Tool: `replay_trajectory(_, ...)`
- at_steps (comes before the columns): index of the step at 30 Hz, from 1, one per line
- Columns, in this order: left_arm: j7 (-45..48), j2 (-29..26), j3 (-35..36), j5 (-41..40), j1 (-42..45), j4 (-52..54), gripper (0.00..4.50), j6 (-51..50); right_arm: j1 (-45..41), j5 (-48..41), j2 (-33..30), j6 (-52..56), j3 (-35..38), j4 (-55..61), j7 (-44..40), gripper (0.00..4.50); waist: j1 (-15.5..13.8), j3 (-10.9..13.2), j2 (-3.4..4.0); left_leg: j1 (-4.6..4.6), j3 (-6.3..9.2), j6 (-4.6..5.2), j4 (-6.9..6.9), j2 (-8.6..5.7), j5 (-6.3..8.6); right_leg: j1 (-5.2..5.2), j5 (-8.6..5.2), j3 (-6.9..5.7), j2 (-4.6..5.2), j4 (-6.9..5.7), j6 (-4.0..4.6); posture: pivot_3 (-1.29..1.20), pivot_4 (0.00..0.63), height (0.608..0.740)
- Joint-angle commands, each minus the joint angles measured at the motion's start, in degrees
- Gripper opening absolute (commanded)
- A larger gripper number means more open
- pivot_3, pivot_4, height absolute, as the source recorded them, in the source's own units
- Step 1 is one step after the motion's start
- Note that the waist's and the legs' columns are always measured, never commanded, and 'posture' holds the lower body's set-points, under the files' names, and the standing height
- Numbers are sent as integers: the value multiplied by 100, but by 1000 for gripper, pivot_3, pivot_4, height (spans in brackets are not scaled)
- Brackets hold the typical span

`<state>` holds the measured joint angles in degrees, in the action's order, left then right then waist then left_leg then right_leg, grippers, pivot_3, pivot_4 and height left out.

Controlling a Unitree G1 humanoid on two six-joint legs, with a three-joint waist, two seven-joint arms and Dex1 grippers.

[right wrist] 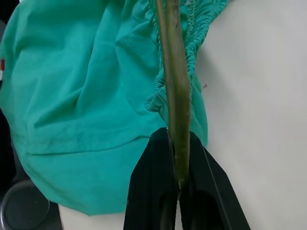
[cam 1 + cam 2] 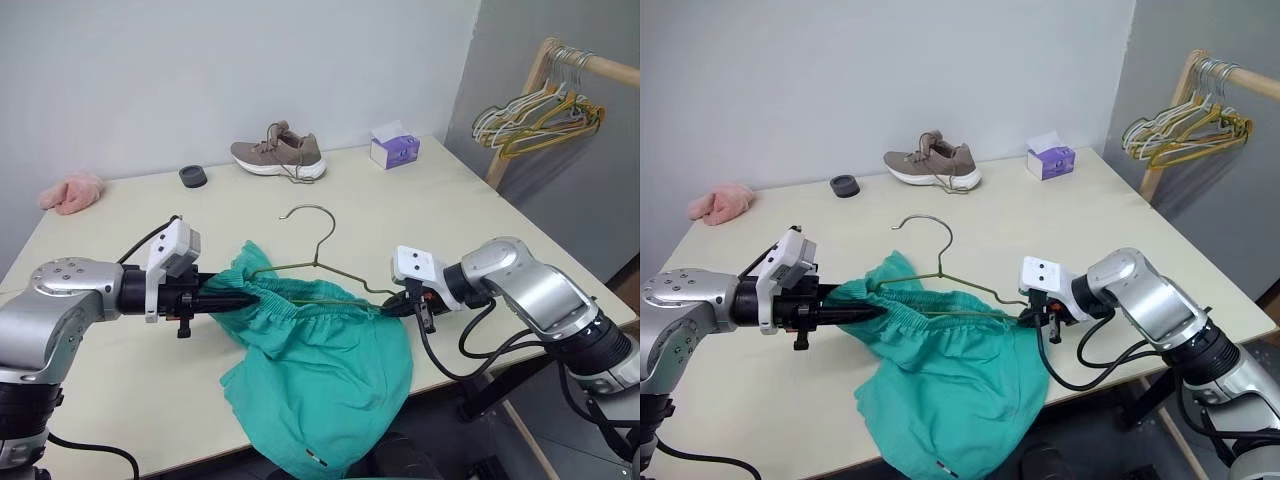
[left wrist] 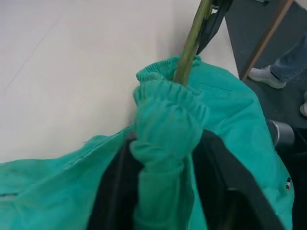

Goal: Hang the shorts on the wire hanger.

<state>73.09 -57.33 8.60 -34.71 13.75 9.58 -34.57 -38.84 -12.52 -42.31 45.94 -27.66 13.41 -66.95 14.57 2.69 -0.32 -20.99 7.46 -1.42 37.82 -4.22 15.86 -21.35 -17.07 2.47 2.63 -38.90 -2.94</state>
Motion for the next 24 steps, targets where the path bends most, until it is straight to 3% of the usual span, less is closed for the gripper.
replay_trajectory(1,74,-157,506,-98,-86,-163,2325,68,18,-88,14,52,298,211,124,0,8,0,0,0,0,0,0,0,0,0,0,0,0,0,0,-314,0,740)
replay_trajectory(5,262,-327,786,-205,-282,-345,2325,-19,73,-82,81,6,285,233,187,0,3,0,0,0,2,0,-1,0,0,-4,0,-3,0,0,0,-309,0,740)
replay_trajectory(15,492,-751,1097,428,-488,-1571,2325,807,143,-82,376,-203,398,186,414,0,-1,1,1,3,5,-1,-1,-1,0,-4,0,-2,0,-2,0,-301,0,740)
replay_trajectory(24,490,-578,817,716,-237,-1843,2325,1242,236,145,337,-575,286,282,525,0,-30,-1,-2,1,6,-2,-2,-1,2,-5,16,-4,0,-2,28,-300,0,740)
